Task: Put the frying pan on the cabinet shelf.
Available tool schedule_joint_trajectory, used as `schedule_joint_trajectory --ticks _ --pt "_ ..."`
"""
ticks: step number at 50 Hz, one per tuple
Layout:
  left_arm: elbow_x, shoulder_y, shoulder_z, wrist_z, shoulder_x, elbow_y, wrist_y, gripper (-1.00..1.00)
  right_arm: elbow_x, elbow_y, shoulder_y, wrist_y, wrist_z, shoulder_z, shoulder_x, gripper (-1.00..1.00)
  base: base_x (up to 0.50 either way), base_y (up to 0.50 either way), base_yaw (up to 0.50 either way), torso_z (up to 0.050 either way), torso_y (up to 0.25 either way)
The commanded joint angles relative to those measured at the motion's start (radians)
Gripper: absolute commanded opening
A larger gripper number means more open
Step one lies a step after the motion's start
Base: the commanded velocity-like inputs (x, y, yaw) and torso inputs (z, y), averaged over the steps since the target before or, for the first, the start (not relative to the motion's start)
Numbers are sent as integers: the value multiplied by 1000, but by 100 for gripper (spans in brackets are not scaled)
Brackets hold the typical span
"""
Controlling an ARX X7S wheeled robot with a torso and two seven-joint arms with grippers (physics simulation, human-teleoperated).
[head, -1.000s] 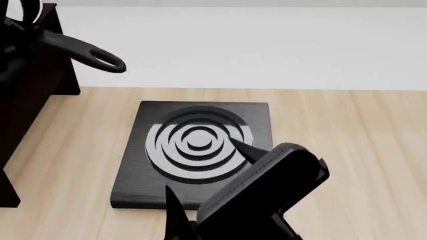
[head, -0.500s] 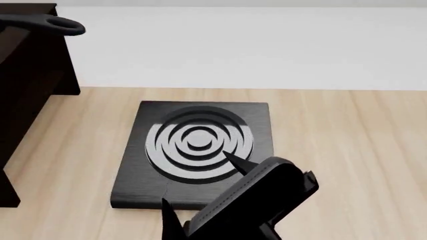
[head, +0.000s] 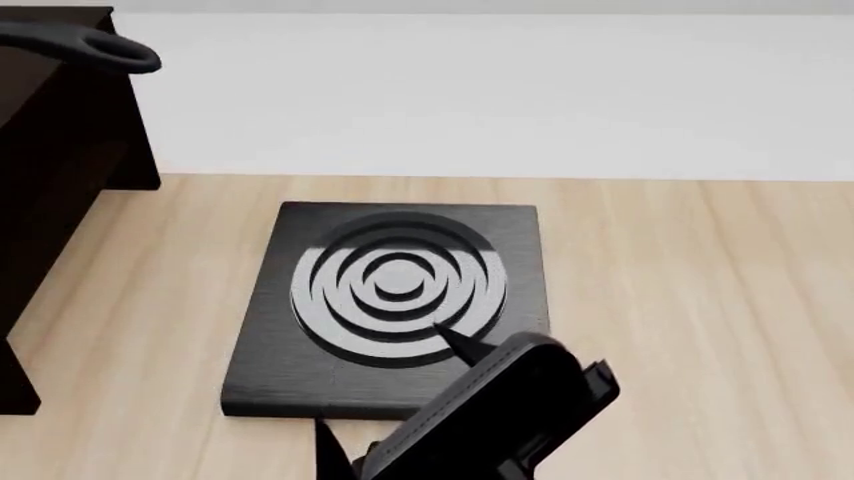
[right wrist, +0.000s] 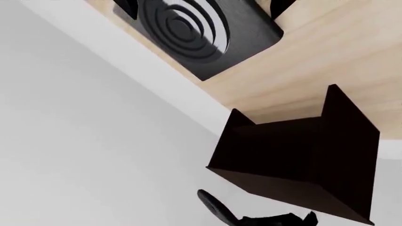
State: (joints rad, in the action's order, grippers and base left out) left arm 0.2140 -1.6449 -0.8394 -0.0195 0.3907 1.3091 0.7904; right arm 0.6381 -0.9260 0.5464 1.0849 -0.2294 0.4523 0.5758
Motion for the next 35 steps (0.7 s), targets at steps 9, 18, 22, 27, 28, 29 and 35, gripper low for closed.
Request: schedule_joint_trajectory --ticks 9,18,22,27,28,29,35 --pt "-210 -28 -254 -120 -16 0 -32 -100 -1 13 -5 -1 -10 6 -15 100 0 0 0 1 1" --pt "-218 -28 -237 -127 -18 0 -54 100 -8 22 -18 -21 -13 14 -11 100 0 0 0 0 1" --pt "-219 -28 -221 -146 -19 0 -59 100 -8 24 -23 -30 -13 12 -8 100 0 0 0 0 2" --pt "-217 -27 -204 -171 -19 0 -65 100 -10 26 -29 -41 -14 13 -3 100 0 0 0 0 0" --pt "-217 -27 -200 -181 -19 0 -67 100 -9 25 -30 -40 -15 12 -3 100 0 0 0 0 0" --pt "-217 -27 -198 -179 -19 0 -65 100 -6 24 -31 -40 -16 9 -4 100 0 0 0 10 0" --pt "-215 -27 -185 -186 -19 0 -67 100 -8 27 -31 -47 -19 13 -7 100 0 0 0 0 2"
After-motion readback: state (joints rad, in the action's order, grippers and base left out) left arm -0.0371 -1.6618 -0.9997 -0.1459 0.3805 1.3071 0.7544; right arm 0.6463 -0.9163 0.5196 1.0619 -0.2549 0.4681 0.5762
